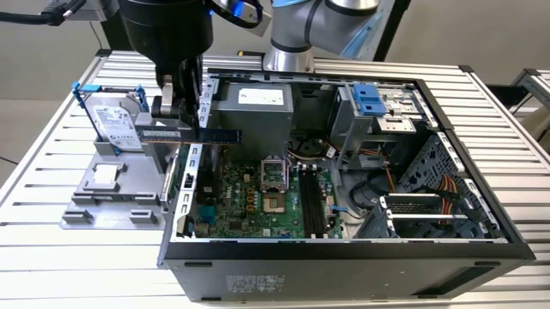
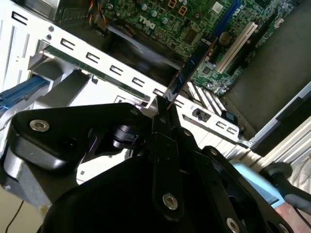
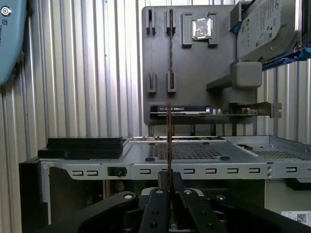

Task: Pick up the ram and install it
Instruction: 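Pick up the ram and move it above insertion slot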

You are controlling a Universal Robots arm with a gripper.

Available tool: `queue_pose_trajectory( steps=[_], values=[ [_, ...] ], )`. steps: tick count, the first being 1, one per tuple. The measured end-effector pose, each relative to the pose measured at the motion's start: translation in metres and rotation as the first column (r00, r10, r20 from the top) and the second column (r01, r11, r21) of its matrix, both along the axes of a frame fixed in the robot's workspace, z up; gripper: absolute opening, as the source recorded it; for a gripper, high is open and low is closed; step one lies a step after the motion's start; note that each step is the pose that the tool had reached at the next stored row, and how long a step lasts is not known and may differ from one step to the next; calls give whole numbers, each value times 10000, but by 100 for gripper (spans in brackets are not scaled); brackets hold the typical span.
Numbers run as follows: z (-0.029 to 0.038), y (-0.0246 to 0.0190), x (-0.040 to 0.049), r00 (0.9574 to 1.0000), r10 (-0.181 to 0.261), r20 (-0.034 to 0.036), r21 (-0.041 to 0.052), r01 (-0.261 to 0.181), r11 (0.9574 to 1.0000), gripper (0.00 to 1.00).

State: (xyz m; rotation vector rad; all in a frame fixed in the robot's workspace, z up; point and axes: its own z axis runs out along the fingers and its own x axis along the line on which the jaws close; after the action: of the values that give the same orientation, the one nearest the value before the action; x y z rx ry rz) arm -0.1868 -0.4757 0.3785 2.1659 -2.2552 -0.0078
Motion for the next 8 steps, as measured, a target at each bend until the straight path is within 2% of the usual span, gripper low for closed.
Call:
queue_pose_trajectory(
  steps=[8],
  values=[
    [0, 0, 80, 10000, -3, 0, 0, 3, 10000, 0]
  ],
)
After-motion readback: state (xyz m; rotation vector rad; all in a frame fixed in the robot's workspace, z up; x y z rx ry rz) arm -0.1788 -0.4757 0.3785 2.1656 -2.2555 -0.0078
